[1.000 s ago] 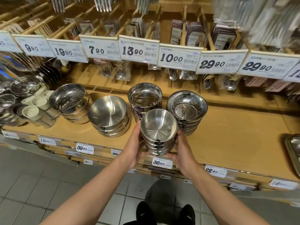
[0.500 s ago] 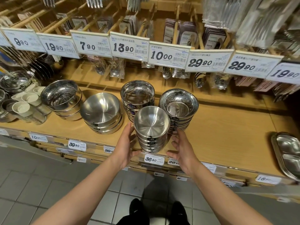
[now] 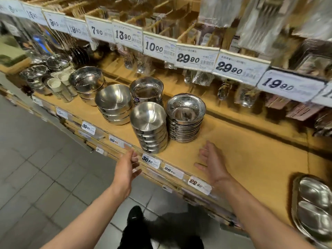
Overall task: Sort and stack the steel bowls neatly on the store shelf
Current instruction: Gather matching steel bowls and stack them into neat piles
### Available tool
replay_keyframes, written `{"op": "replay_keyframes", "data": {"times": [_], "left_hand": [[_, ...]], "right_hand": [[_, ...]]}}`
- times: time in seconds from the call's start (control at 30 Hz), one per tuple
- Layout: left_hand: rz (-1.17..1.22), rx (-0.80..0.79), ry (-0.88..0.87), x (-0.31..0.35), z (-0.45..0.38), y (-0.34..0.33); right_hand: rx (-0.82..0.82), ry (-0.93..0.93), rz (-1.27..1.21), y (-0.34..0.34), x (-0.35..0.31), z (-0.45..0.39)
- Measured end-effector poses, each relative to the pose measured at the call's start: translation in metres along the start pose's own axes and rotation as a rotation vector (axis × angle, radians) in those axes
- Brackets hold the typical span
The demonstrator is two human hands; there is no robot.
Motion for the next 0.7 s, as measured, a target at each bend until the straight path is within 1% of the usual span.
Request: {"op": "replay_keyframes", "data": {"times": [0.07, 0.17, 0.23, 0.33, 0.47, 0.53, 0.63, 0.7], "left_hand": [[0.017, -0.017, 0.003, -0.016, 0.021, -0.022], [0.004, -0.077, -0.031, -0.03, 0.037, -0.064], [-0.067, -0.125, -0.096, -0.033, 0.037, -0.092], [-0.197, -0.121, -0.212, -0.036, 0.025, -0.126], [-0.222, -0.076, -0.318, -0.037, 0.011, -0.148], [-0.224, -0.059, -0.376, -0.038, 0.007, -0.153], [-0.166, -0.059, -0.45, -0.039, 0.006, -0.161], [-0.133, -0.058, -0.463, -0.04, 0.008, -0.165]], "right_hand": [[-0.062, 0.018, 0.064, 0.017, -0.003, -0.001], [-0.09, 0.03, 0.12, 0.032, -0.011, -0.017], [-0.087, 0.04, 0.158, 0.032, -0.021, -0.035], [-0.098, 0.107, 0.209, 0.025, -0.037, -0.064], [-0.101, 0.133, 0.139, 0.014, -0.049, -0.097], [-0.137, 0.128, 0.113, 0.007, -0.049, -0.107], [-0.187, 0.114, 0.066, -0.004, -0.046, -0.11], [-0.187, 0.09, 0.042, -0.009, -0.044, -0.11]]}}
Point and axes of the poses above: each hand's wrist, its own z-axis away from the middle knuckle, its own y-axis out of the back of the hand, x = y × z, the point moved 2 cm from there along -z, towards the middle knuckle
